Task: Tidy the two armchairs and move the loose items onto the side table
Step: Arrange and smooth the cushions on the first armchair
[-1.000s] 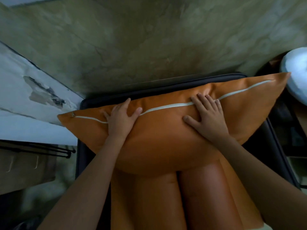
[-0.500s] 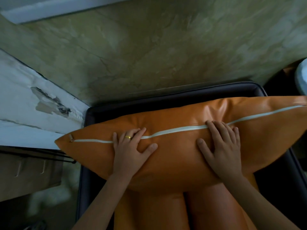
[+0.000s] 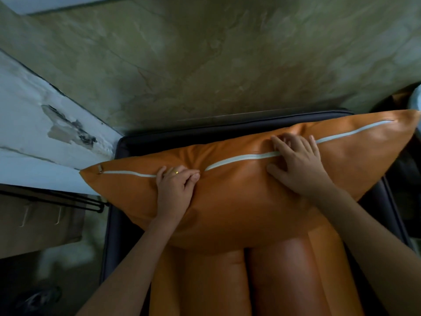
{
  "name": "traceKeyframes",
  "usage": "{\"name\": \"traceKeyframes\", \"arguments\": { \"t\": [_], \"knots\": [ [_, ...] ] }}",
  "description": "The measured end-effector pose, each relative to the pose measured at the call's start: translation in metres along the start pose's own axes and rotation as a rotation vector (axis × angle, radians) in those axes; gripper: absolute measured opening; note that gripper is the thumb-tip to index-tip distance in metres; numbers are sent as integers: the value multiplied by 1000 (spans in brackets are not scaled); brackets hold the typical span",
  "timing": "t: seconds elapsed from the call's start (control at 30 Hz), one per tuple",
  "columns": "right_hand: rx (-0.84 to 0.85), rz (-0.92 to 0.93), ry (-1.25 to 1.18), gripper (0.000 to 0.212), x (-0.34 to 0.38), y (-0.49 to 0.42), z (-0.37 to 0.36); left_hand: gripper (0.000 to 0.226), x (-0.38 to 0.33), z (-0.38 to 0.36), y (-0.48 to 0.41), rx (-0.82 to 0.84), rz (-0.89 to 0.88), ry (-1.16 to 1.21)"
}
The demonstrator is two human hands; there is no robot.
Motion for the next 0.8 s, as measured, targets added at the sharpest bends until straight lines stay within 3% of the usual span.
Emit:
{"name": "traceKeyframes", "arguments": {
  "t": [0.1, 0.17, 0.4, 0.67, 0.8],
  "knots": [
    [145, 89, 75, 77, -8, -16, 2, 17, 0, 5, 2, -105, -3, 44],
    [140, 119, 72, 68, -10, -15, -2, 19, -3, 6, 2, -136, -19, 55],
    [-189, 145, -37, 17, -10, -1, -11, 21, -14, 9, -9, -162, -74, 64],
    [-443, 187, -132, 20, 11, -40, 56, 19, -19, 53, -64, -282, -152, 121],
    [-420, 185, -92, 26, 12, -58, 65, 20, -11, 54, -81, -279, -165, 127]
  ]
}}
Point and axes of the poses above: each hand's wrist, its own y-axis away from the middle knuckle, its own z-axis out of the back of the hand, x = y × z, the point moved 1 cm from there along -y, towards the middle knuckle, and after that the axes turned 7 degrees about -z, right-handed, at the moved point
